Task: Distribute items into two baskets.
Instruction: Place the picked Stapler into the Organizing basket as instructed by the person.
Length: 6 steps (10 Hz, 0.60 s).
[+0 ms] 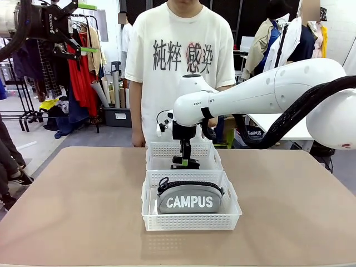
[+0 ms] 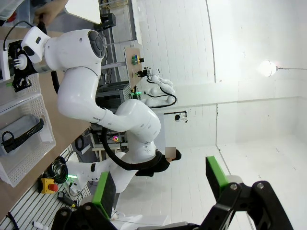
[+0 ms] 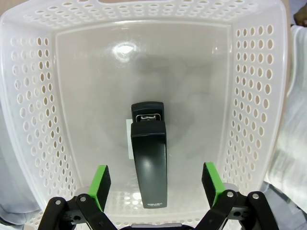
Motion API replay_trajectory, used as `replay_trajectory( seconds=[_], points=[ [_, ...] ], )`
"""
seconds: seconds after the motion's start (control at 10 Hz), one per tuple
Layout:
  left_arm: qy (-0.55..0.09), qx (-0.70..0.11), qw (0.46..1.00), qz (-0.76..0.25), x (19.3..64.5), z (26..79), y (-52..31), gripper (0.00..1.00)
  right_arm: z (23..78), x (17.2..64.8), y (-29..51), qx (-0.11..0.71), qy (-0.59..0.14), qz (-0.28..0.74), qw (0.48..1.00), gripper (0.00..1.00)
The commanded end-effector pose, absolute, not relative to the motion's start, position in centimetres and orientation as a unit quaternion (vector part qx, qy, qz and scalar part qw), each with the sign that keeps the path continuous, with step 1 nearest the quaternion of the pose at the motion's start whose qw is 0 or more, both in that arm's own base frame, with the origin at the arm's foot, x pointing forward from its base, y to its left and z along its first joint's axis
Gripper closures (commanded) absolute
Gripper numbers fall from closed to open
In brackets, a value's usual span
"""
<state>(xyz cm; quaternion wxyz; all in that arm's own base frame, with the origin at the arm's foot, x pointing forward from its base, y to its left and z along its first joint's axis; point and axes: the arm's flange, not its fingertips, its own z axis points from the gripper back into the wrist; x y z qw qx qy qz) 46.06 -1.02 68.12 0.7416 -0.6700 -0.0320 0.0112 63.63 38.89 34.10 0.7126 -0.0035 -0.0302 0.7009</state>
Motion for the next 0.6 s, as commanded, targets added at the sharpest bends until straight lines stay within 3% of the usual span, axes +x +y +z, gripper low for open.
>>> replay_trajectory(
  seconds=[0.0, 0.2, 0.5],
  points=[
    [-0.03, -0.674, 0.738, 0.012, 45.9, 68.4, -1.0, 0.0, 36.1, 63.3, 38.2, 0.023, -0.022, 0.678, 0.734, 0.0],
    [-0.03, -0.674, 0.738, 0.012, 45.9, 68.4, -1.0, 0.0, 39.0, 63.3, 37.2, 0.069, -0.043, 0.657, 0.75, 0.0],
    [-0.03, -0.674, 0.738, 0.012, 45.9, 68.4, -1.0, 0.0, 42.9, 63.4, 36.0, 0.119, -0.017, 0.51, 0.852, 0.0]
  ],
)
